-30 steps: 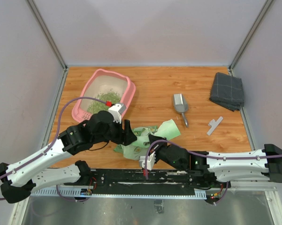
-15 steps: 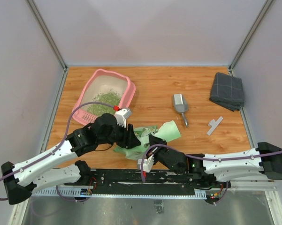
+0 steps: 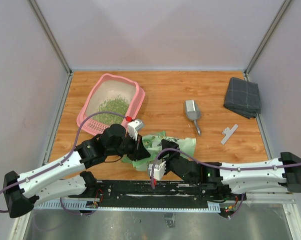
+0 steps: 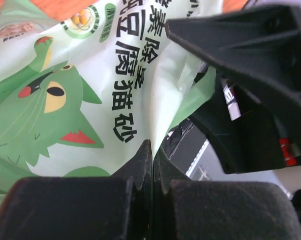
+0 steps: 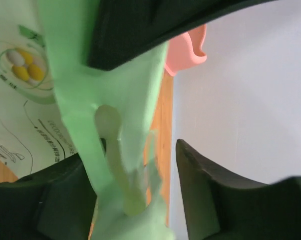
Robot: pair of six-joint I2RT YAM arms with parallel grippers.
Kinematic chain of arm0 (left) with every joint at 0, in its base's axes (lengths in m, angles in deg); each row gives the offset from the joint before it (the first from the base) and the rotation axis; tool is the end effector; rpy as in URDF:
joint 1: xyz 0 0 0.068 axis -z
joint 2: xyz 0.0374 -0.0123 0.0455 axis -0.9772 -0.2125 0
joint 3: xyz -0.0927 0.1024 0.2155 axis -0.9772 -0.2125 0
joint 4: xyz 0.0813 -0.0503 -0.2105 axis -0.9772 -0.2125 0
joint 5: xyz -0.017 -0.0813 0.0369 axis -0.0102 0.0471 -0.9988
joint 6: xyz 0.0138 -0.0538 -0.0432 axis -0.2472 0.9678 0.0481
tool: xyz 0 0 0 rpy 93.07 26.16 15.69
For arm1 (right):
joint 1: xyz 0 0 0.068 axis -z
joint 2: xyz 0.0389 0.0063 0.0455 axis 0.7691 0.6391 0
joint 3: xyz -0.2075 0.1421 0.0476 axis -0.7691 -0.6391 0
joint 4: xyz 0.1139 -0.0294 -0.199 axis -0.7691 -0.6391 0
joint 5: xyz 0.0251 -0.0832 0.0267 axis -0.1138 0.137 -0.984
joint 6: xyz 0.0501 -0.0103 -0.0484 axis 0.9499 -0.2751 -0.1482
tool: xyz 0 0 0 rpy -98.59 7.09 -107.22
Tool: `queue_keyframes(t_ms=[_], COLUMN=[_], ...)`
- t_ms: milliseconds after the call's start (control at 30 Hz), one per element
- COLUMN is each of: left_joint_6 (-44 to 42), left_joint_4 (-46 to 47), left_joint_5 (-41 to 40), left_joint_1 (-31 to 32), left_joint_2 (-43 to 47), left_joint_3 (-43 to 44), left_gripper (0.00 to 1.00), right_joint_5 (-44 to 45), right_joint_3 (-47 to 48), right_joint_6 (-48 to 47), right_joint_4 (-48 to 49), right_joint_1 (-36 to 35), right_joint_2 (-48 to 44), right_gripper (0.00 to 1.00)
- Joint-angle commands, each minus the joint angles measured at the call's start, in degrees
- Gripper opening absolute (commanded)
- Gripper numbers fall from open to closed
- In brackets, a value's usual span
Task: Fill the litter box with clean litter
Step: Close the cat litter bag at the center of the board.
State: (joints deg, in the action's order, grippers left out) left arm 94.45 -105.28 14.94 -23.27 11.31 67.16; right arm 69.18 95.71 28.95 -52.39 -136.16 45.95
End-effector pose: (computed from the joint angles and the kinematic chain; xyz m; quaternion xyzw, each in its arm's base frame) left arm 0.1017 -0.1645 0.2602 0.2317 0.8288 -0.4098 0.3024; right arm 0.0488 0.2145 0.2378 -0.6550 0.4023 -0.0972 0.6322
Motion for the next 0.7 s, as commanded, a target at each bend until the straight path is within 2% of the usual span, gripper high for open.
queue_keyframes(t_ms=[0,100,133,233,267,367,467,567,667], left_joint_6=[-9.6,-17.3,-20.0,-27.9,-30.4,-36.4,-40.0,-40.3,-40.2], left_joint_4=[5.6,4.3,3.7,2.4,1.9,1.1,1.4,1.5,-1.5], left_joint_5=[2.9,2.3,2.5,3.7,4.6,5.0,4.4,4.1,4.4], left_joint_1=[-0.3,-0.2,-0.2,-0.2,-0.2,-0.2,-0.2,-0.2,-0.3], left_joint_2=[3.1,3.3,3.1,2.0,1.5,0.8,0.9,0.9,1.3], left_joint_3=[-0.8,0.8,1.5,3.8,4.7,6.5,7.1,8.2,10.5], left_gripper=[0.0,0.0,0.0,0.0,0.0,0.0,0.0,0.0,0.01], right_joint_5=[-4.6,-13.9,-15.3,-17.2,-20.6,-28.4,-32.7,-36.3,-35.3], right_joint_3=[12.8,20.5,22.5,26.6,27.1,30.0,33.9,33.7,30.9], right_joint_6=[25.4,35.4,37.8,44.7,45.7,47.6,49.7,48.9,42.3], right_joint_4=[-28.0,-40.7,-42.8,-45.3,-45.4,-48.6,-53.0,-56.4,-57.0], right_joint_1=[-0.5,0.0,0.3,4.0,6.1,13.4,18.4,19.4,19.4], right_joint_2=[-4.0,-8.7,-10.4,-16.3,-17.6,-17.8,-15.7,-14.5,-15.2], right_gripper=[0.63,0.66,0.68,0.81,0.83,0.93,0.95,0.96,0.97])
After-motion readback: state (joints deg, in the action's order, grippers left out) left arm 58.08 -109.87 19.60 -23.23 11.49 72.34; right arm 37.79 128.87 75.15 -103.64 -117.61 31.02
